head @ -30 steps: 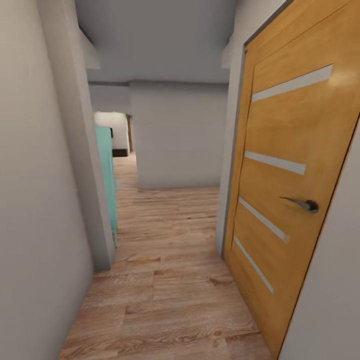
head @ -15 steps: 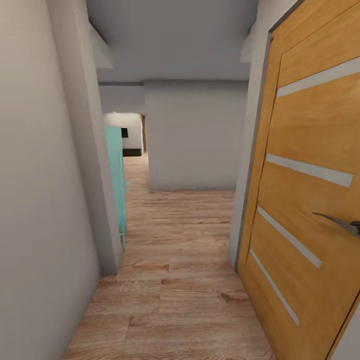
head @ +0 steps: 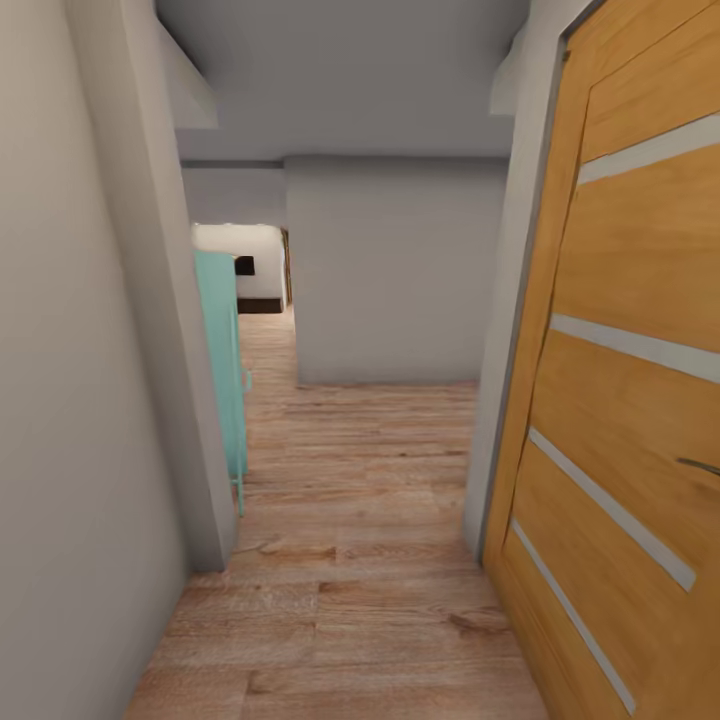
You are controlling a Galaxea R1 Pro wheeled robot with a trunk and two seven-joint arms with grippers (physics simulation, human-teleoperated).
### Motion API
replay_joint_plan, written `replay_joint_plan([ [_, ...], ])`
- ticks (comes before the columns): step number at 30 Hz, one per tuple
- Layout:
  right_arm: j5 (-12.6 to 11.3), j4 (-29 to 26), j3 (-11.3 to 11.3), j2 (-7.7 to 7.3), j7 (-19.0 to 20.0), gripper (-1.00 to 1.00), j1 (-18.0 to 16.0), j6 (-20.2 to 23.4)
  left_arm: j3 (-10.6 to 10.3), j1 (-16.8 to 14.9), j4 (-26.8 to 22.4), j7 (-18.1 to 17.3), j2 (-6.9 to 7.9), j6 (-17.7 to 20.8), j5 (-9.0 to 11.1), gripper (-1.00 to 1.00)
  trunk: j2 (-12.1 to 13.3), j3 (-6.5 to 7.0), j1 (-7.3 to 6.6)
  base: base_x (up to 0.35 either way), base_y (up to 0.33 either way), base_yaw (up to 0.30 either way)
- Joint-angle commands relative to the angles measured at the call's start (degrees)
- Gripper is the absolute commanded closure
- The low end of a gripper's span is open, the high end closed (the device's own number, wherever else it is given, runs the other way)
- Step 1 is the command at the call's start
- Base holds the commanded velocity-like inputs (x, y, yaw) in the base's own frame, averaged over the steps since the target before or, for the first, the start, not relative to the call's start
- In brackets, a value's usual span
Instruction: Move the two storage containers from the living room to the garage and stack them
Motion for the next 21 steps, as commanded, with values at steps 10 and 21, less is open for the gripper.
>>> replay_joint_plan([
  [10, 0.1, 0.2, 0.4, 0.02, 0.4, -1.00, -0.1, 0.1, -0.4, 0.0, 0.0, 0.1, 0.02, 0.2, 0.4, -1.00, 0.0, -0.06, 0.03, 0.322, 0.083, 0.000],
  [21, 0.0, 0.2, 0.4, 0.02, 0.3, -1.00, -0.1, 0.0, -0.4, 0.0, 0.0, 0.1, -0.06, 0.2, 0.5, -1.00, 0.0, -0.06, 0.03, 0.322, 0.101, 0.000],
])
